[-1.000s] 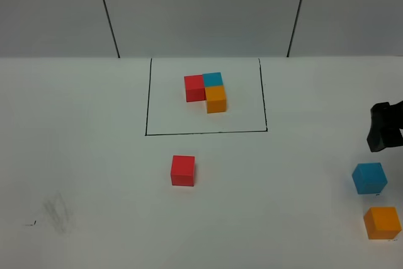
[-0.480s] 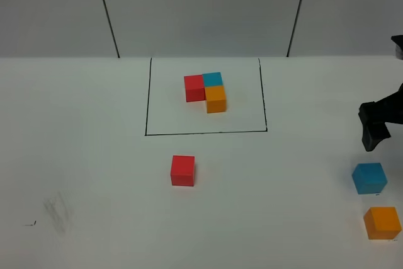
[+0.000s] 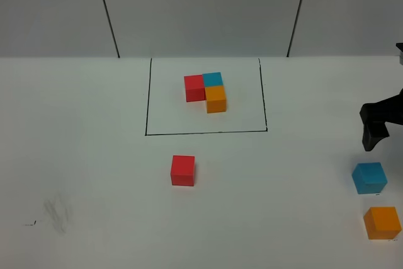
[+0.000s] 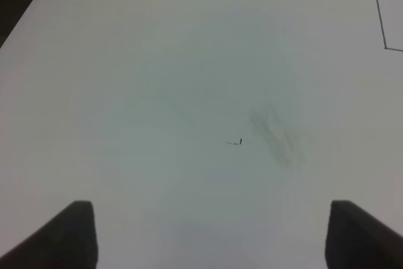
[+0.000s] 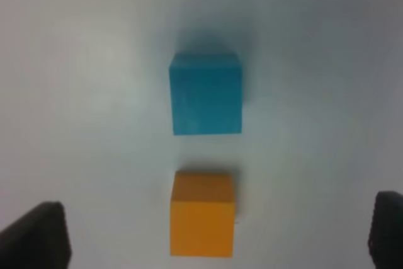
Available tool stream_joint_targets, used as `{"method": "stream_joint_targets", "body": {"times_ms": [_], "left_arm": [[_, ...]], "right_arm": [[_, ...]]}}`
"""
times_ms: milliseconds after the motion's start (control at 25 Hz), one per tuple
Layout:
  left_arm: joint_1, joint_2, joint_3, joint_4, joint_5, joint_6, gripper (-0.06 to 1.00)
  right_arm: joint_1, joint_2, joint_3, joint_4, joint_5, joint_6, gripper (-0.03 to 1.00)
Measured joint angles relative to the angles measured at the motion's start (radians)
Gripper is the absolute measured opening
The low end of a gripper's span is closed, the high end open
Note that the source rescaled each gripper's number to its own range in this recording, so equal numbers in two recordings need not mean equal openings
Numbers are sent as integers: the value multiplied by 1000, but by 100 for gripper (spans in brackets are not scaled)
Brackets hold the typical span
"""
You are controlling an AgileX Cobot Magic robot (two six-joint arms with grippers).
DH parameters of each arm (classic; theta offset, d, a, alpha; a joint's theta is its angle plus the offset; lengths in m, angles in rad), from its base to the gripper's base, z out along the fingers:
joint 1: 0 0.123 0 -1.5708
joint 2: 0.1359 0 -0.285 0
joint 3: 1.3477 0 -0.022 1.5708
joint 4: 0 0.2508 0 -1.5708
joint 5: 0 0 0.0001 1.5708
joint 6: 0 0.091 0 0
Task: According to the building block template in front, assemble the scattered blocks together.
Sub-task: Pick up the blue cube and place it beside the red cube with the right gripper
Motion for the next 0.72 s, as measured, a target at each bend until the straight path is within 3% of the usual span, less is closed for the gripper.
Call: {"method": "stream_joint_targets", "body": {"times_ms": [720], "left_arm": [[0,0,0,0,0,2,100]], "right_arm": [[-3,132,37,12,-121,-14,93]]}}
